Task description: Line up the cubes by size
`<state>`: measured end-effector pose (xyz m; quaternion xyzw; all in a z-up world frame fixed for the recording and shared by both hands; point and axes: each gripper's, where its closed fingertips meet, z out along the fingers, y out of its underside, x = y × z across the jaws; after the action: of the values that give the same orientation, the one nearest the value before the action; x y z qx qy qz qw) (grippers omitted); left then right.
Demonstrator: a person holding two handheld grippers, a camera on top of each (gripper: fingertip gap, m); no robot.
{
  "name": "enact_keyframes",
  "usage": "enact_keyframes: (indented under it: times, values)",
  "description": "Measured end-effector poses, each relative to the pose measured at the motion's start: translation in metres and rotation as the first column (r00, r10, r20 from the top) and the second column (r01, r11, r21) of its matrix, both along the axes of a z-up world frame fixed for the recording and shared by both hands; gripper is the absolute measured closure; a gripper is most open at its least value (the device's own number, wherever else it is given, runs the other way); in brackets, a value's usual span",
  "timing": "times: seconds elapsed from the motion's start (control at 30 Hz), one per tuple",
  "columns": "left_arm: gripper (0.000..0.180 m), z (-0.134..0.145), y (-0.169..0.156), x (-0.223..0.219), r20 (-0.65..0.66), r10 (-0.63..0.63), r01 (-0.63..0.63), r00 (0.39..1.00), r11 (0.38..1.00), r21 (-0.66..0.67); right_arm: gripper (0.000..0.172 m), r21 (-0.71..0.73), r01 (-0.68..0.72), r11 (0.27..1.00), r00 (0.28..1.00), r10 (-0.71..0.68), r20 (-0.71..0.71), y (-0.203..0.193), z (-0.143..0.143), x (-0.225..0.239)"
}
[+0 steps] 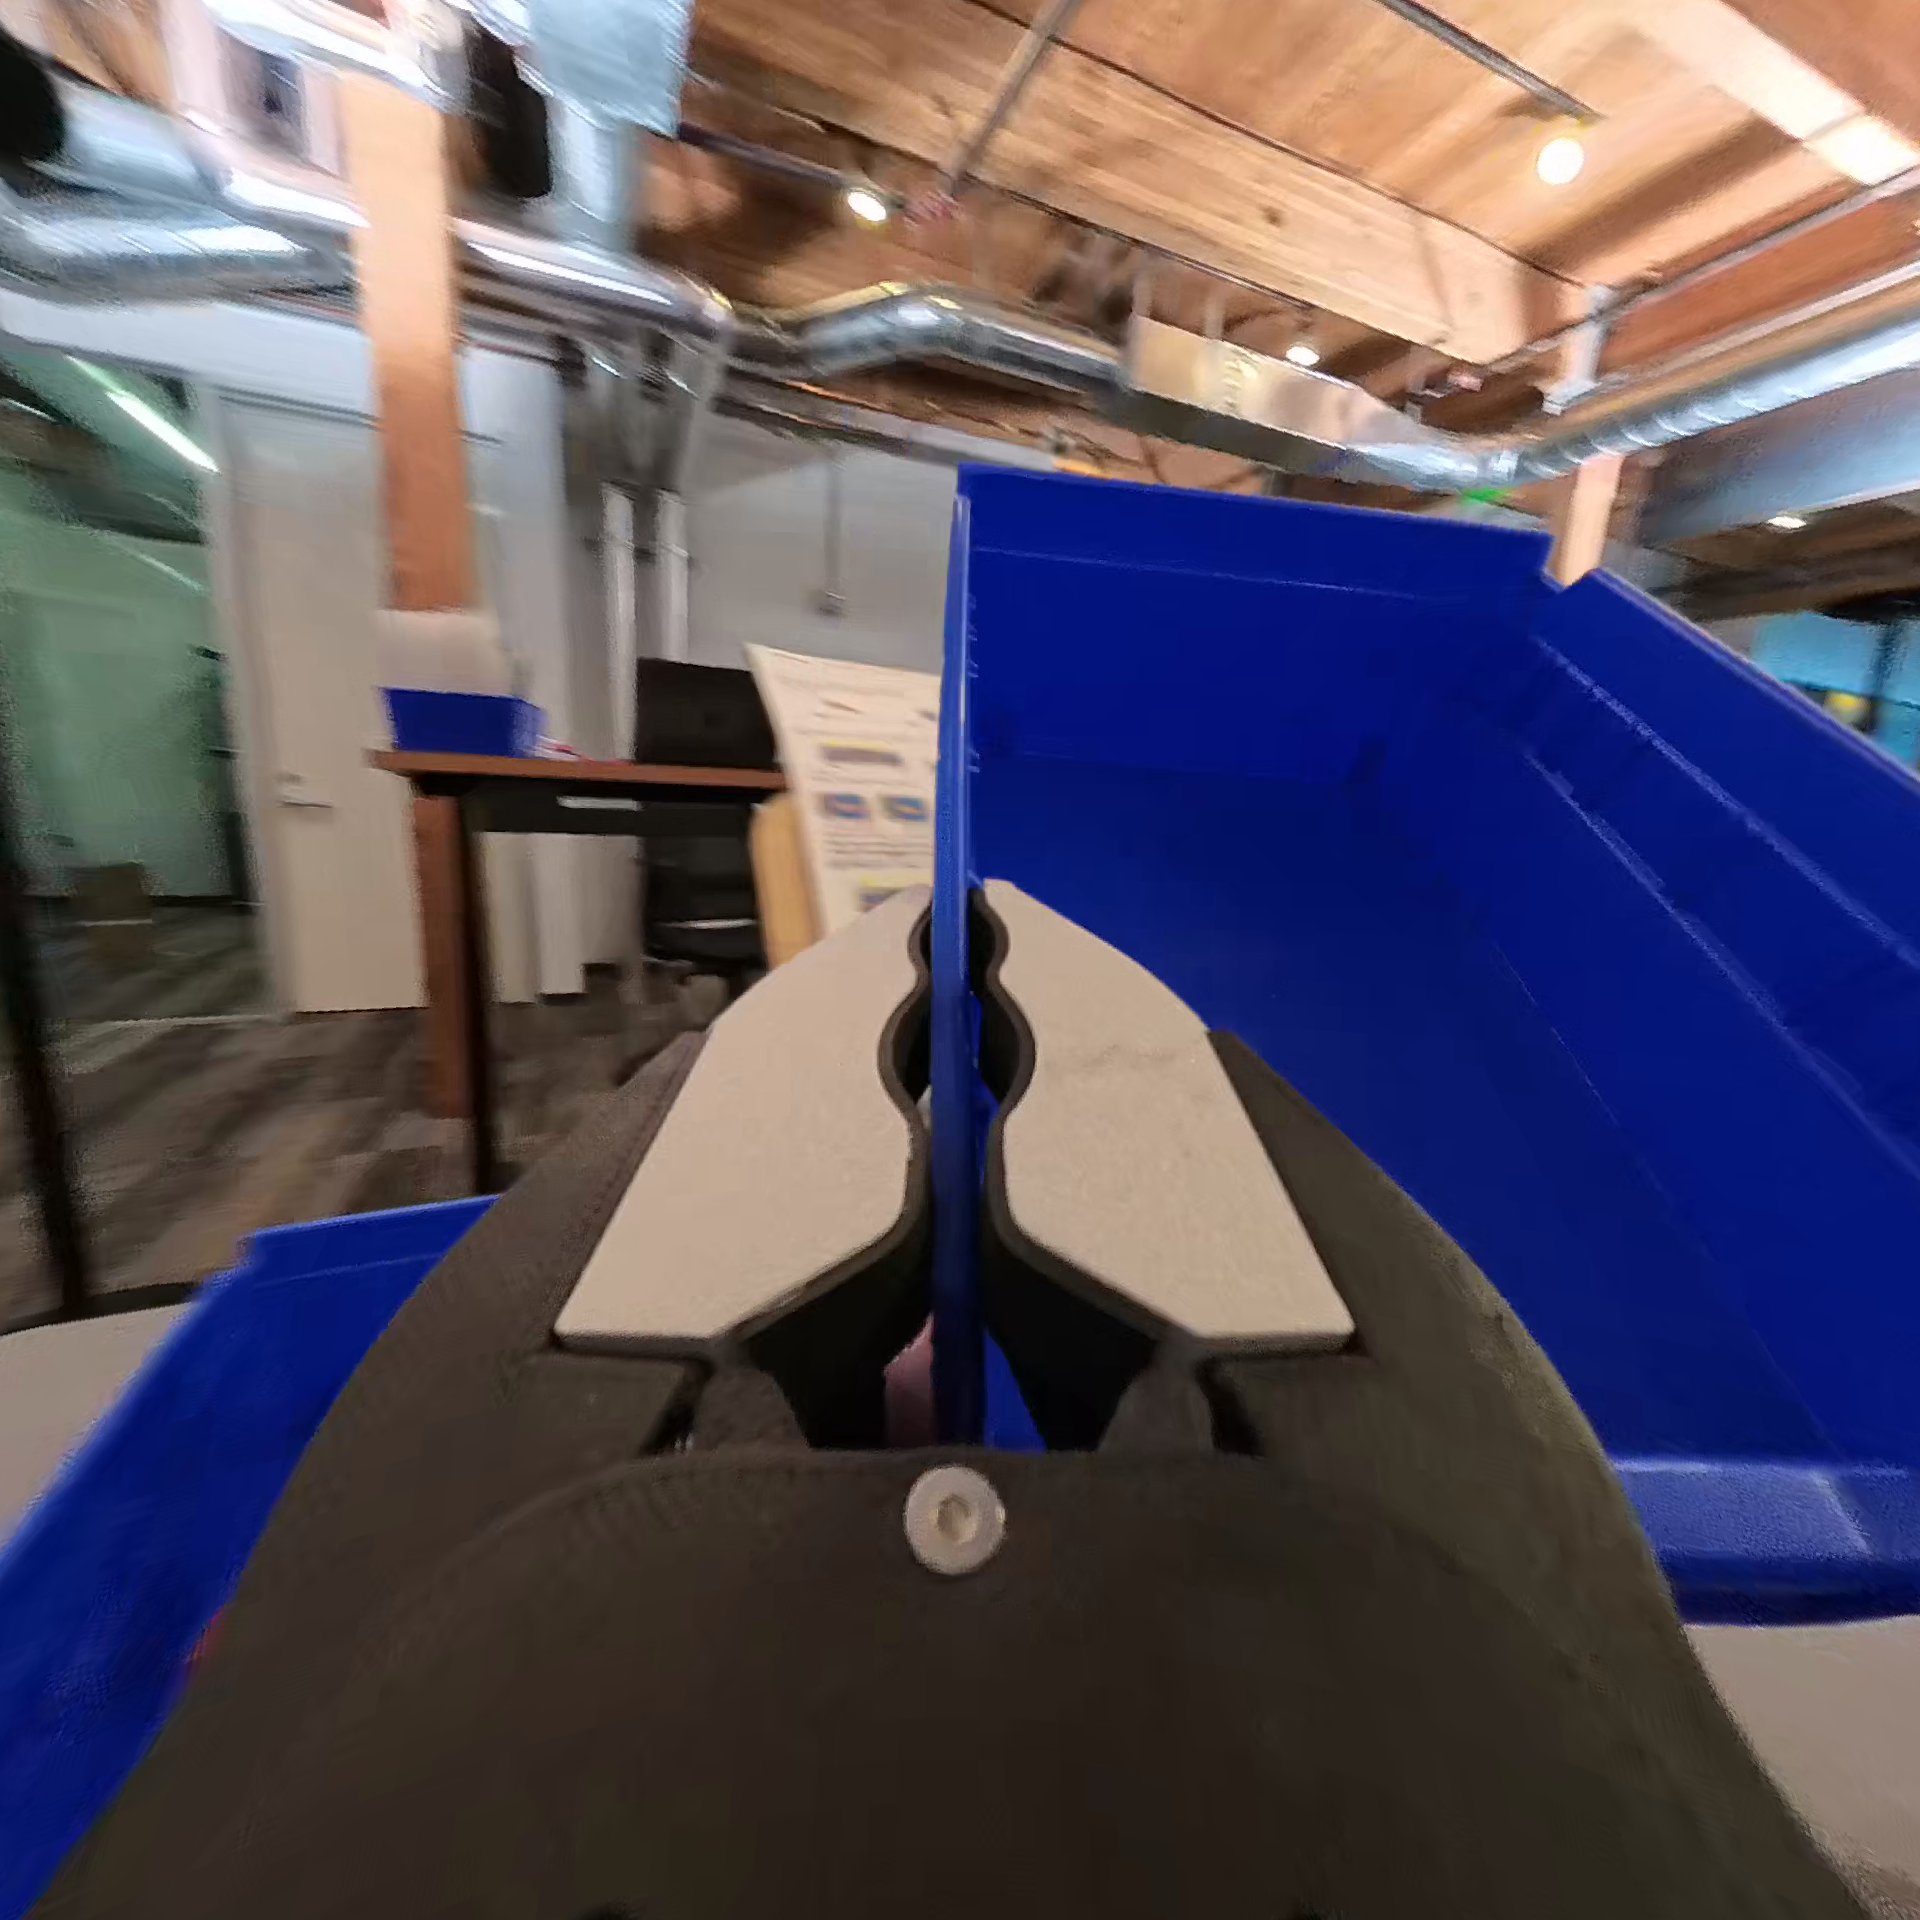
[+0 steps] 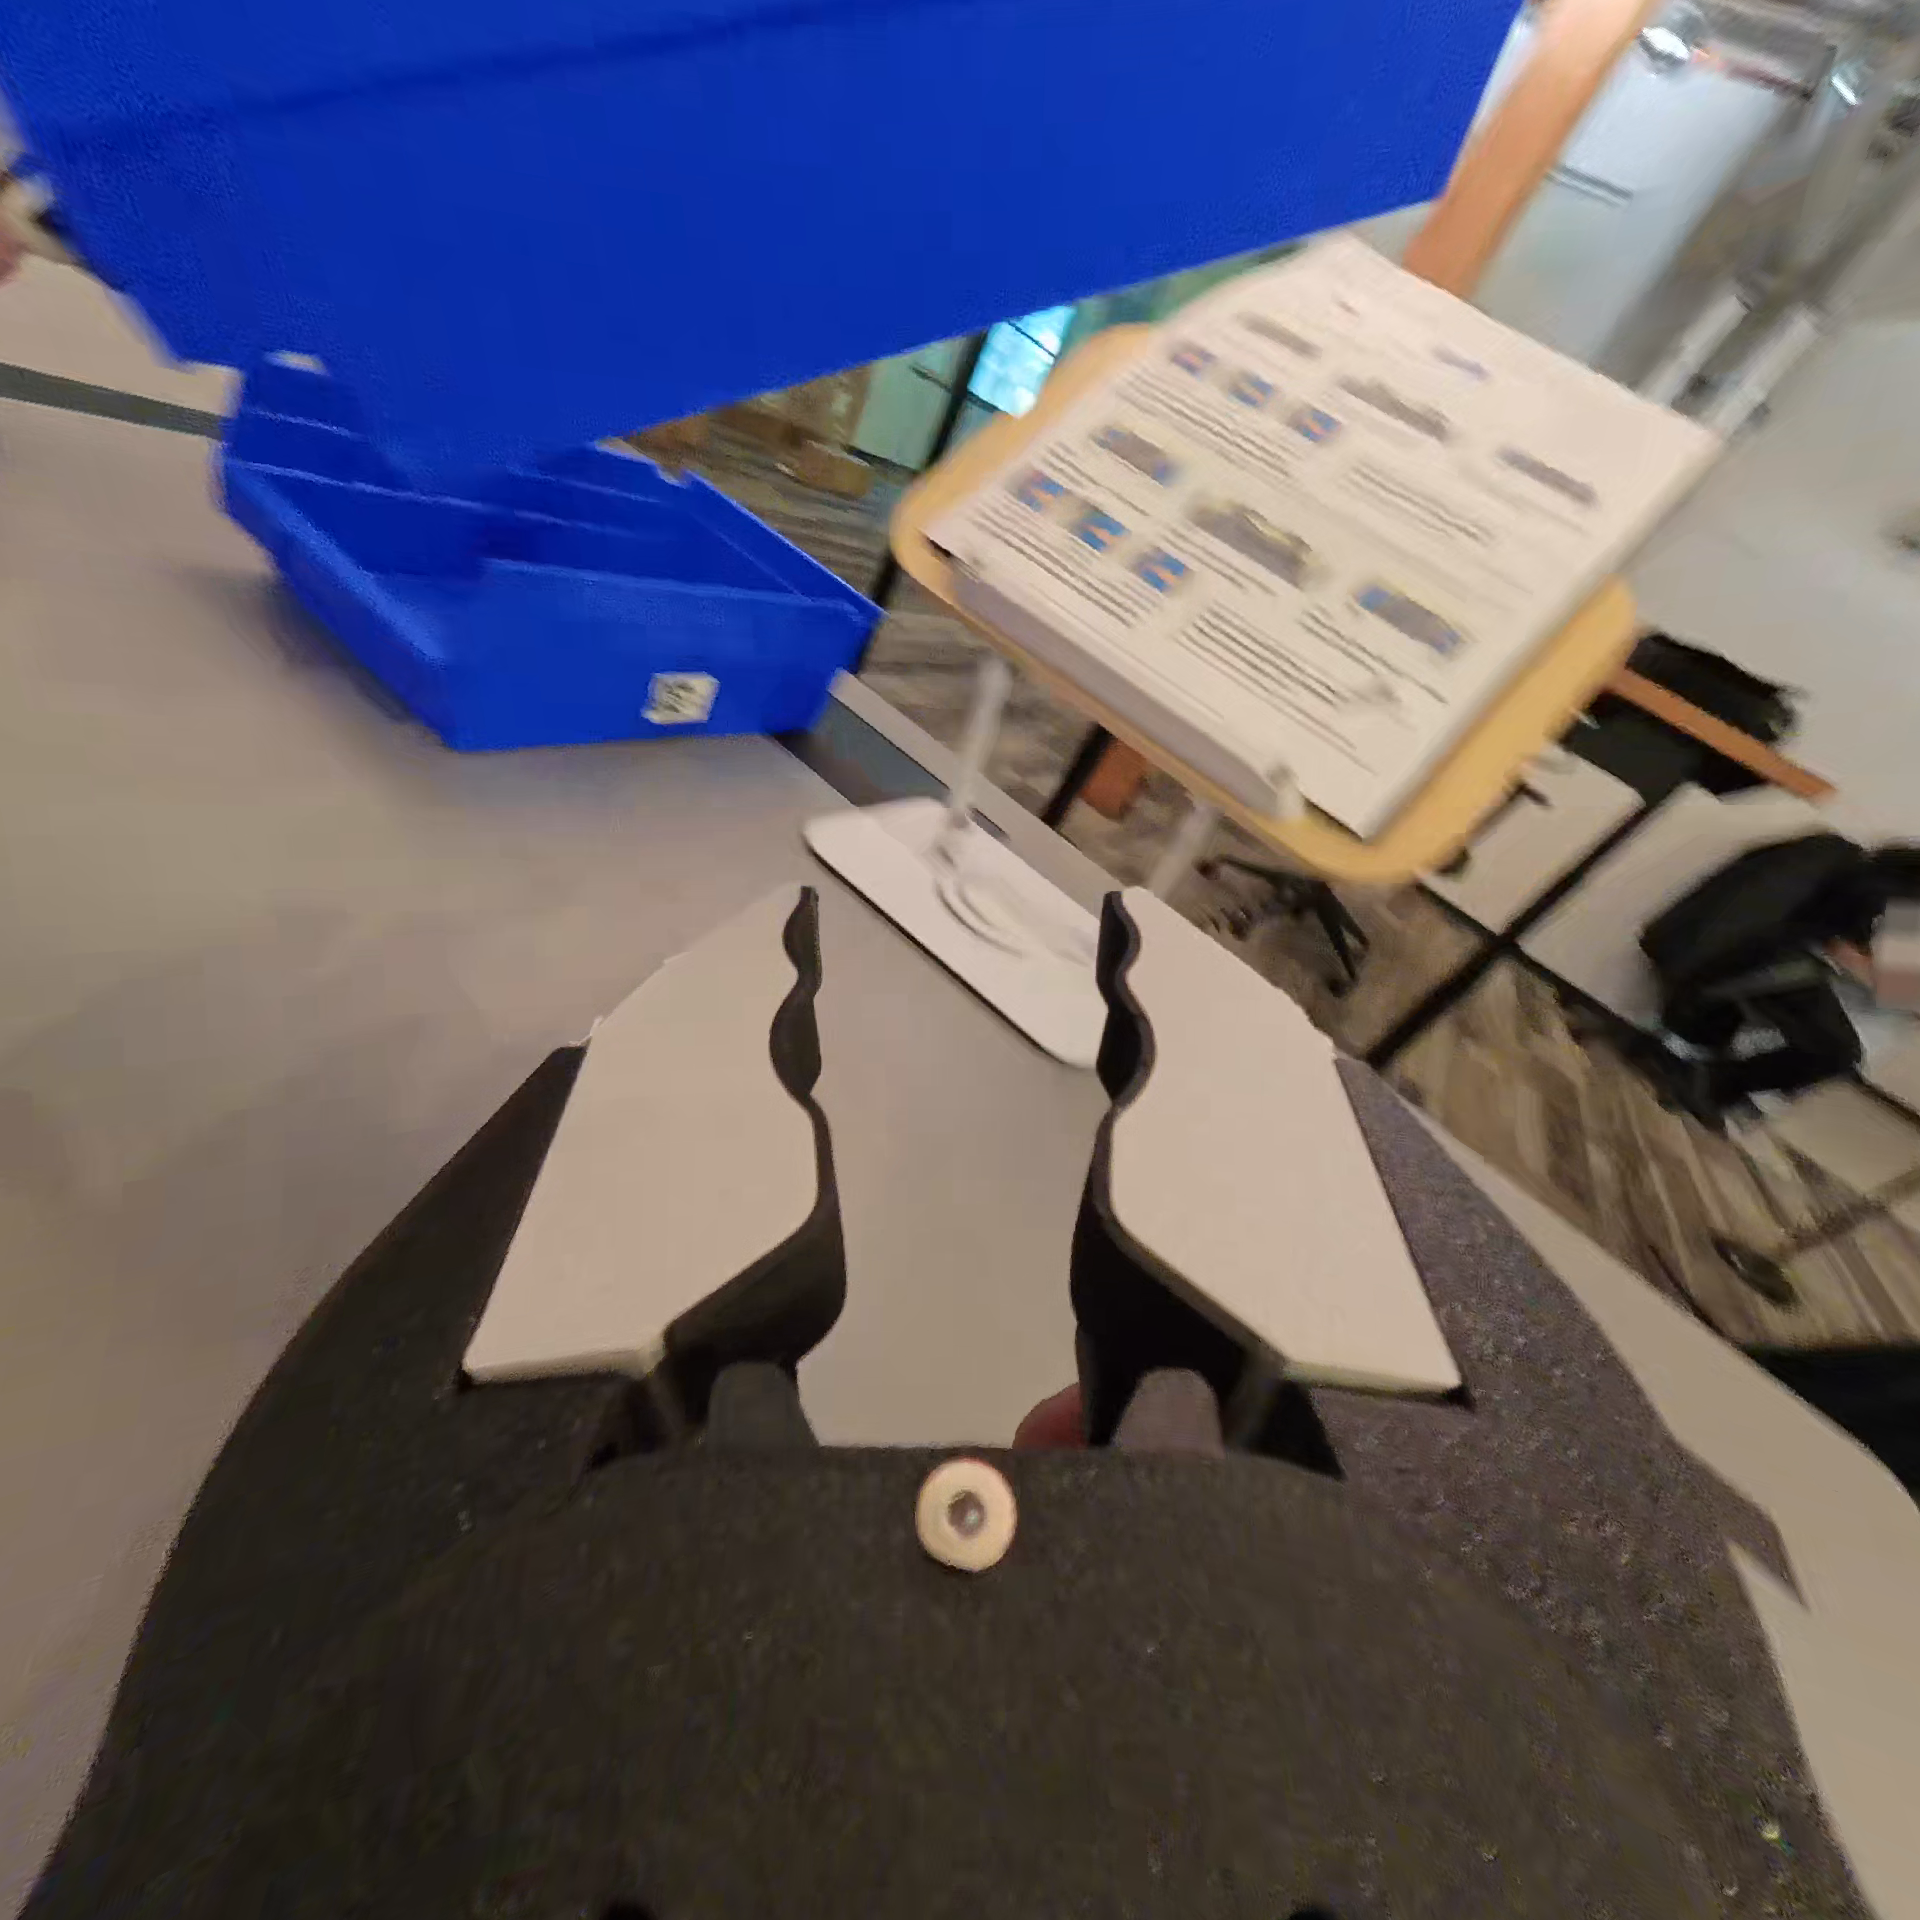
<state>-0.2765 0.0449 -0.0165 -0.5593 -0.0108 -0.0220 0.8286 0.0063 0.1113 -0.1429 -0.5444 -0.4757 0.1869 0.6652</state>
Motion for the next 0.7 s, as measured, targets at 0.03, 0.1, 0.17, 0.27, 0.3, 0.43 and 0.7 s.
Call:
enact_keyframes:
  times: [0.03,0.1,0.17,0.27,0.3,0.43,0.7]
  values:
    - [0.177,-0.005,0.014,0.022,0.000,-0.052,0.052,0.999,0.998,-0.022,0.121,-0.017,0.062,0.998,0.998,-0.062,0.000,0.013,-0.004,0.023]
    - [0.178,-0.016,0.040,0.061,-0.013,-0.135,0.134,0.991,0.989,-0.069,0.121,-0.041,0.167,0.985,0.986,-0.168,-0.010,0.033,-0.008,0.067]
    - [0.178,-0.030,0.061,0.093,-0.021,-0.203,0.200,0.979,0.974,-0.106,0.121,-0.096,0.249,0.964,0.966,-0.254,-0.043,0.047,-0.012,0.107]
    - [0.178,-0.059,0.094,0.136,-0.014,-0.289,0.281,0.957,0.942,-0.185,0.121,-0.157,0.321,0.934,0.937,-0.337,-0.092,0.055,-0.018,0.153]
    - [0.178,-0.071,0.104,0.150,-0.006,-0.315,0.307,0.949,0.927,-0.217,0.120,-0.161,0.345,0.925,0.927,-0.363,-0.098,0.056,-0.020,0.165]
    - [0.178,-0.117,0.140,0.198,0.000,-0.394,0.372,0.919,0.867,-0.333,0.116,-0.203,0.380,0.902,0.900,-0.412,-0.142,0.053,-0.027,0.191]
    - [0.178,-0.180,0.184,0.245,0.041,-0.410,0.385,0.911,0.812,-0.438,0.111,-0.291,0.360,0.887,0.878,-0.427,-0.216,0.047,-0.037,0.200]
